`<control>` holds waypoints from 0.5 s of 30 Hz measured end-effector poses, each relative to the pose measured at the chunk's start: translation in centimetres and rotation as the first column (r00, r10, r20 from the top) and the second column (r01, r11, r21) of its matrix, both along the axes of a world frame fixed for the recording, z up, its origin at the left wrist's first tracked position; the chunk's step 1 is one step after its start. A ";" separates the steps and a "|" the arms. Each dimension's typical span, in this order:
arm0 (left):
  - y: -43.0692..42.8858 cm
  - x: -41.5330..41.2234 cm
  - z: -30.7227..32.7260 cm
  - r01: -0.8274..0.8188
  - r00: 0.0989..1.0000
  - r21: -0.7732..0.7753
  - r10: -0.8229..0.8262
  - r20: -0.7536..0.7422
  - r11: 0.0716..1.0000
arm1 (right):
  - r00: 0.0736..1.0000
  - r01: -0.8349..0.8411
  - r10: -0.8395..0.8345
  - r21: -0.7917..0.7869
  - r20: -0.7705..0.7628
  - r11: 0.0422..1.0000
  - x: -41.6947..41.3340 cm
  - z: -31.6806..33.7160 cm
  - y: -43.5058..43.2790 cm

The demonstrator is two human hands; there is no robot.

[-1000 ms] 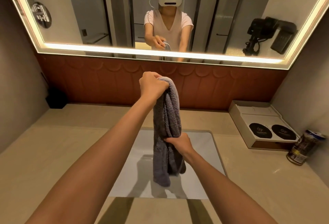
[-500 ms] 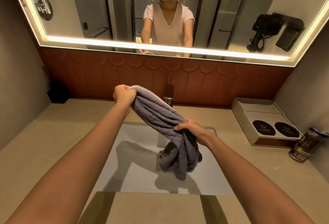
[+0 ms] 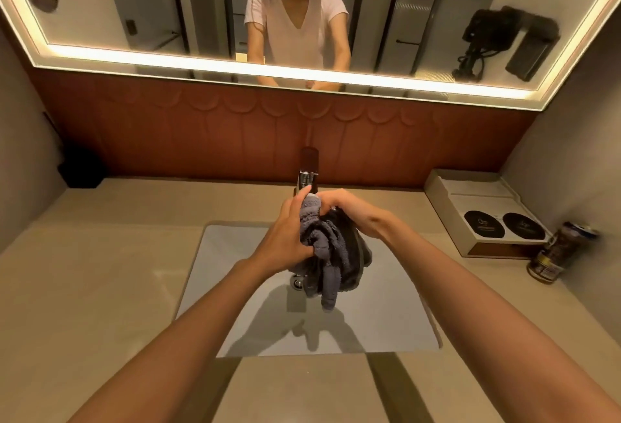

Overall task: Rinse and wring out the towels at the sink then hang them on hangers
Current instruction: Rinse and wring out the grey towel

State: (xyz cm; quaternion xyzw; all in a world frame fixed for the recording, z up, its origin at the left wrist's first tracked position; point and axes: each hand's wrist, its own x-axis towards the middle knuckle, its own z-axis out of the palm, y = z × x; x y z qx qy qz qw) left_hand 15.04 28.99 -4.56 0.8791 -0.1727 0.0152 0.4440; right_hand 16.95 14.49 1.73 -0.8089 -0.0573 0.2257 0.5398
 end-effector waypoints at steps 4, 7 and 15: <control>-0.6 1.1 0.6 0.076 0.995 0.206 -0.086 0.041 0.976 | 1.000 -0.016 0.014 -0.078 -0.026 0.997 0.0 -0.6 -1.3; -1.2 2.2 0.3 0.171 0.985 0.264 -0.170 -0.027 0.949 | 0.999 0.010 -0.013 -0.086 -0.033 0.996 0.1 -1.2 -1.7; -3.3 0.9 0.0 -0.097 0.995 0.074 0.098 -0.002 0.992 | 0.998 -0.050 0.049 -0.028 -0.029 0.998 1.1 -0.2 -2.0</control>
